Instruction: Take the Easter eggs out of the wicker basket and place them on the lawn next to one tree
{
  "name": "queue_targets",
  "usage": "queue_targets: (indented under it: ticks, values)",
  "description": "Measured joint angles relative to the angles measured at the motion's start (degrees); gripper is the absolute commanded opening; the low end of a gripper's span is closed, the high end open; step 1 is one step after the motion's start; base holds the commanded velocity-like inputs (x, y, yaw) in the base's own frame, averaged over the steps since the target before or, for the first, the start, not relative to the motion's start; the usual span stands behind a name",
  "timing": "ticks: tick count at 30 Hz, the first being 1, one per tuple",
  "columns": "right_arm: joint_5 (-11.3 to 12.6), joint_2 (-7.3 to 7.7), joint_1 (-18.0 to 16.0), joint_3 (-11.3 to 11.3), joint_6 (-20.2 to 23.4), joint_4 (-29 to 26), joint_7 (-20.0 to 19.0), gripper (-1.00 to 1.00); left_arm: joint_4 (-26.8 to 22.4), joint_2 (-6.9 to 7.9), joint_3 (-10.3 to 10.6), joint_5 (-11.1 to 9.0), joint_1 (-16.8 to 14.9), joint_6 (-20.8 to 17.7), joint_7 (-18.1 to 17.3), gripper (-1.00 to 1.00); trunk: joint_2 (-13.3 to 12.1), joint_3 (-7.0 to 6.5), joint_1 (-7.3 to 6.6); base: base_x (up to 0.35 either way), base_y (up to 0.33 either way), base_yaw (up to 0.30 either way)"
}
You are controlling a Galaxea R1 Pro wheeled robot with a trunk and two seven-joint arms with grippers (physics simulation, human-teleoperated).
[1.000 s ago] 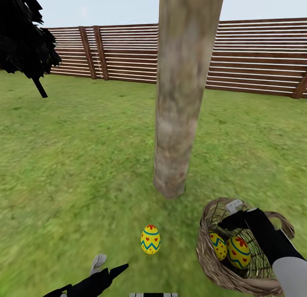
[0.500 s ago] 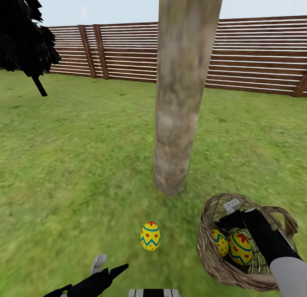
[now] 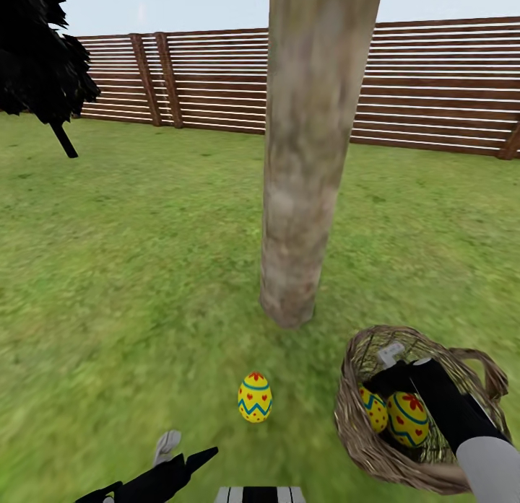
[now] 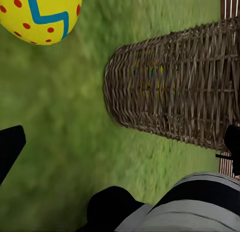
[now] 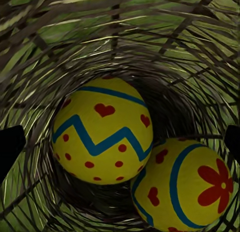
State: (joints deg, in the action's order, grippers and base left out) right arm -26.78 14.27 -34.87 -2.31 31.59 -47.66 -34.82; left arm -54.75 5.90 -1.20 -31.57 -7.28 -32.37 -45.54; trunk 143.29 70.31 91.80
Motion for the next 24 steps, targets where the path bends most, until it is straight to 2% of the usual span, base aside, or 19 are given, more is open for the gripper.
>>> queue_targets:
  ticks: [6, 19, 24]
  values:
    - [-0.02, 0.00, 0.00, 0.00, -0.01, 0.02, 0.01, 1.00, 0.00, -0.14, 0.00, 0.06, 0.00, 0.02, 0.05, 1.00, 0.00, 0.00, 0.00, 0.211, -0.006, 0.000]
    - [-0.22, 0.00, 0.00, 0.08, -0.03, 0.19, 0.77, 1.00, 0.02, -0.10, 0.00, 0.02, 0.00, 0.01, 0.06, 1.00, 0.00, 0.00, 0.02, 0.017, -0.001, 0.000]
    - [-0.22, 0.00, 0.00, 0.08, -0.01, 0.16, 0.96, 1.00, 0.10, -0.26, 0.02, -0.01, -0.01, 0.06, 1.18, 1.00, 0.00, 0.00, 0.02, 0.000, -0.142, 0.000]
